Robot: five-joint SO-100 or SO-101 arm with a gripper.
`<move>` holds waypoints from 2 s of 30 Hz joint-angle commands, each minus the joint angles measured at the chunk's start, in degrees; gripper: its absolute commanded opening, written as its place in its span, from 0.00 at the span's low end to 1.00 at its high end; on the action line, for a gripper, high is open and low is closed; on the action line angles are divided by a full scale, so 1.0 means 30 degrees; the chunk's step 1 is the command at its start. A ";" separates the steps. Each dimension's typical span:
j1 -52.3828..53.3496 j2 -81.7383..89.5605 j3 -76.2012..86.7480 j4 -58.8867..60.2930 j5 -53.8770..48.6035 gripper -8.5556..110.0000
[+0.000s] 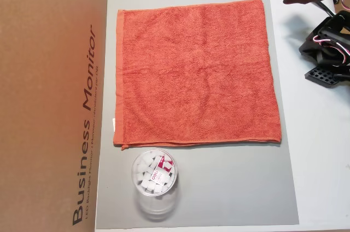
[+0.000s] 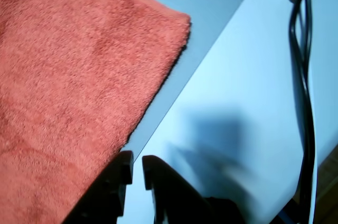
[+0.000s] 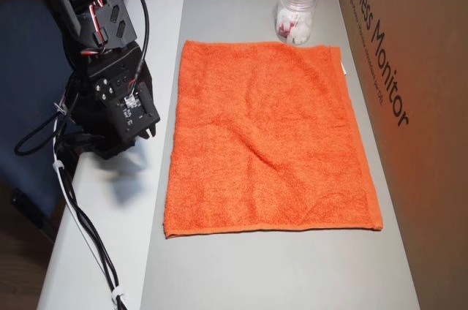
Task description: Fold the blanket.
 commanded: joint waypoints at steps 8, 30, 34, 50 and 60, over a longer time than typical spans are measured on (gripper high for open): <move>0.0674 -0.2607 -0.1113 -0.4395 0.1084 0.14; 0.0586 -0.9961 -0.2285 -0.6064 0.3398 0.23; 0.0557 -1.1221 -0.2139 -0.6943 0.3428 0.23; 0.0674 -1.5498 -0.0996 -1.2187 0.3135 0.23; 0.1055 -1.6904 -0.0996 -1.2773 0.3105 0.23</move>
